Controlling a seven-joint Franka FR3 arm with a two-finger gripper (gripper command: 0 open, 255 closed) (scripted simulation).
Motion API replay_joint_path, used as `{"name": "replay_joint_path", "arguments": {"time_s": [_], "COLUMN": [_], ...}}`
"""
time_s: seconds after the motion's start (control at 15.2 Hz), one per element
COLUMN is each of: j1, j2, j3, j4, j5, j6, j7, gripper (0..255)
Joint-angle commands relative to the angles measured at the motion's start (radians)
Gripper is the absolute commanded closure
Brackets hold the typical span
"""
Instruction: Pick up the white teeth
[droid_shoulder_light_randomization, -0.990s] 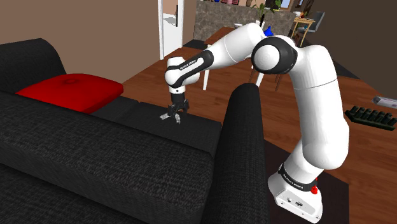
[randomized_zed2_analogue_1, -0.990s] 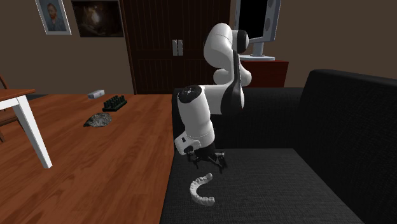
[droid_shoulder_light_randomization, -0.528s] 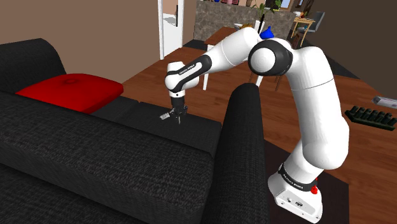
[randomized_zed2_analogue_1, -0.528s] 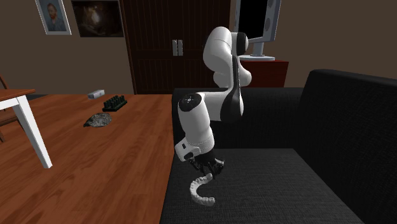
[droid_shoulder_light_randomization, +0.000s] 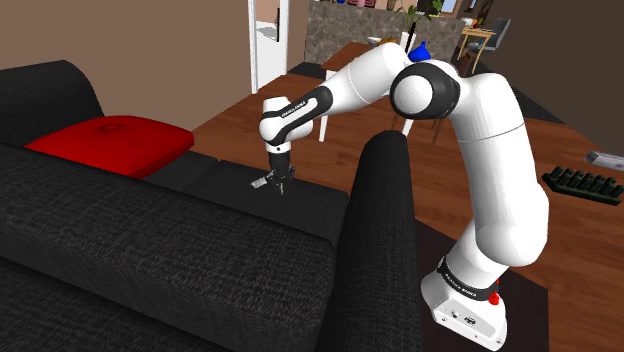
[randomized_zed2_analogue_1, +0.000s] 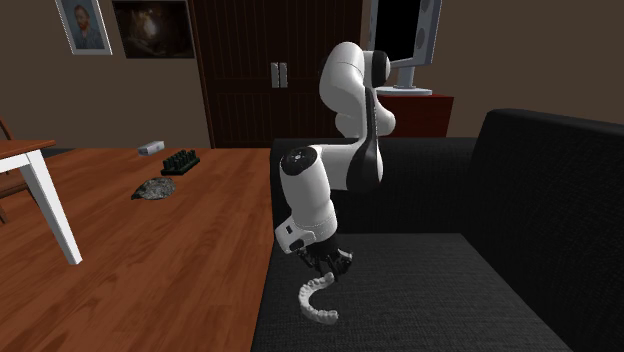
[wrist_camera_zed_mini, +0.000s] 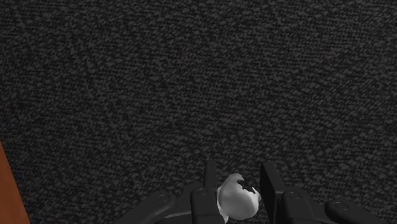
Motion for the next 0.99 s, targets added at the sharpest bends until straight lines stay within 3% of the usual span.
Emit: {"name": "replay_joint_path", "arguments": {"time_s": [0.0, 0.92], "j1": [-0.001, -0.005], "j2": [-0.007, -0.116], "j3": [0.000, 0.003], "j4": [0.002, 0.027], "j5": [0.000, 0.002], "j6": [-0.010, -0.143], "j7": [0.001, 0.013], "gripper": [255, 255]}}
